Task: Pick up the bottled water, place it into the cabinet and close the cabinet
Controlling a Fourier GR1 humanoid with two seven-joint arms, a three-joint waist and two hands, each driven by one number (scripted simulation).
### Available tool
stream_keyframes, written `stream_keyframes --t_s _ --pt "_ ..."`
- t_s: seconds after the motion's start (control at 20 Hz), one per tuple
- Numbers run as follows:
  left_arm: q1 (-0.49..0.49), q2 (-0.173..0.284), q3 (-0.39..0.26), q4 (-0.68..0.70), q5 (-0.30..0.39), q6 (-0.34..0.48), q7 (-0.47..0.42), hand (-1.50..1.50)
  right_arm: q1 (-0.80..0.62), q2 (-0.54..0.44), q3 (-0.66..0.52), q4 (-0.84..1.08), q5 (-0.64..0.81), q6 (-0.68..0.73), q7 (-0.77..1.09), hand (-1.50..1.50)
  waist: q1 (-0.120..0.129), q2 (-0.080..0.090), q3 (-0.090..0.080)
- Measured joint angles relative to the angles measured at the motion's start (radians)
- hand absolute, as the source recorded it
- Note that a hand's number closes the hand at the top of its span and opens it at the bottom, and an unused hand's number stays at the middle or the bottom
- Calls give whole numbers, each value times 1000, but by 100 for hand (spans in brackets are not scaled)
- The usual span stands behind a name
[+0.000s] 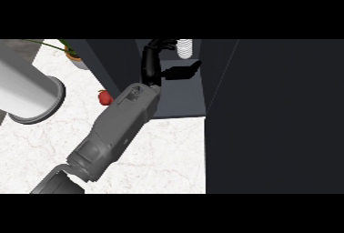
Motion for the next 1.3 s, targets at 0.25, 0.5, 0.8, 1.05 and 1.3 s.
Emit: stream_keyframes --t_s 0.25,0.5,0.8,1.05,1.3 --pt "-62 0 10 118 -23 -18 -13 -150 -8 -7 -8 1 -7 3 2 -150 -5 4 0" --pt "-114 5 44 169 -11 -45 -9 -150 -25 -11 -13 3 -13 3 7 -150 -3 3 0" --pt "-129 -2 81 149 12 -99 -71 -150 -41 -10 0 1 -20 -16 30 -150 5 1 -1" --pt "-92 -4 83 60 63 -189 -85 -150 -52 -15 -4 2 -23 -16 35 -150 14 -7 0" --pt "-26 -5 46 -51 90 -234 -69 -150 -44 -8 -2 -1 -28 -18 47 -150 29 -14 0"
